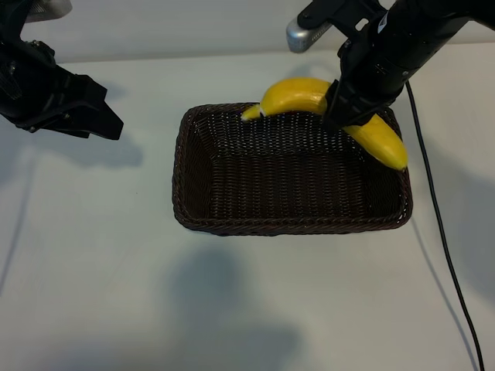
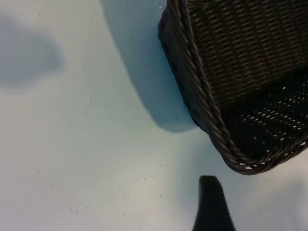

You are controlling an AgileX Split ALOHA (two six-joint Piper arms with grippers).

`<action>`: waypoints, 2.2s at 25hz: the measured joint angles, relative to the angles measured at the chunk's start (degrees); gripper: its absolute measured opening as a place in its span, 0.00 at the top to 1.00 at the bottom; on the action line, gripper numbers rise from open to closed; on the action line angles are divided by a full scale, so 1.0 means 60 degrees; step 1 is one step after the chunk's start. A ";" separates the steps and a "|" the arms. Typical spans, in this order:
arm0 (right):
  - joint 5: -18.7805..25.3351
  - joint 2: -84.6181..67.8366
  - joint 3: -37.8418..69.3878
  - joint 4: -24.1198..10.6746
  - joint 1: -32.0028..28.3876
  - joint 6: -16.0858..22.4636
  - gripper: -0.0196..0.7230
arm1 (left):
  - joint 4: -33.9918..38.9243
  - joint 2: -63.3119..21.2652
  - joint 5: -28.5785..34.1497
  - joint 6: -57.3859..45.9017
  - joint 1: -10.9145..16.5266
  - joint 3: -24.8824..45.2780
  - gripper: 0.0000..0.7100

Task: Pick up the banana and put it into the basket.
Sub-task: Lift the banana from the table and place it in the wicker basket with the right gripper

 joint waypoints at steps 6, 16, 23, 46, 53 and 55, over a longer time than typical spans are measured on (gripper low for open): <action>0.0343 0.0000 0.0000 -0.0001 0.0000 -0.1728 0.41 | 0.0000 0.0000 0.0000 -0.0024 0.0000 0.0000 0.29; 0.0455 0.0000 0.0000 0.0113 0.0000 -0.3726 0.41 | 0.0000 0.0000 0.0000 -0.0008 0.0000 0.0000 0.29; 0.0388 0.0000 0.0000 0.0394 0.0000 -0.3820 0.41 | 0.0000 0.0000 -0.0008 -0.0008 0.0000 0.0000 0.29; -0.0613 0.1957 -0.0031 0.0692 0.0226 -0.3879 0.41 | 0.0000 0.0000 0.0001 0.0029 0.0000 0.0000 0.29; -0.0761 0.1981 -0.0031 0.0591 0.0230 -0.3879 0.41 | 0.0000 0.0000 0.0001 0.0029 0.0000 0.0000 0.29; -0.0792 0.1981 -0.0031 0.0591 0.0230 -0.3870 0.41 | 0.0000 0.0000 0.0001 0.0029 0.0000 0.0000 0.29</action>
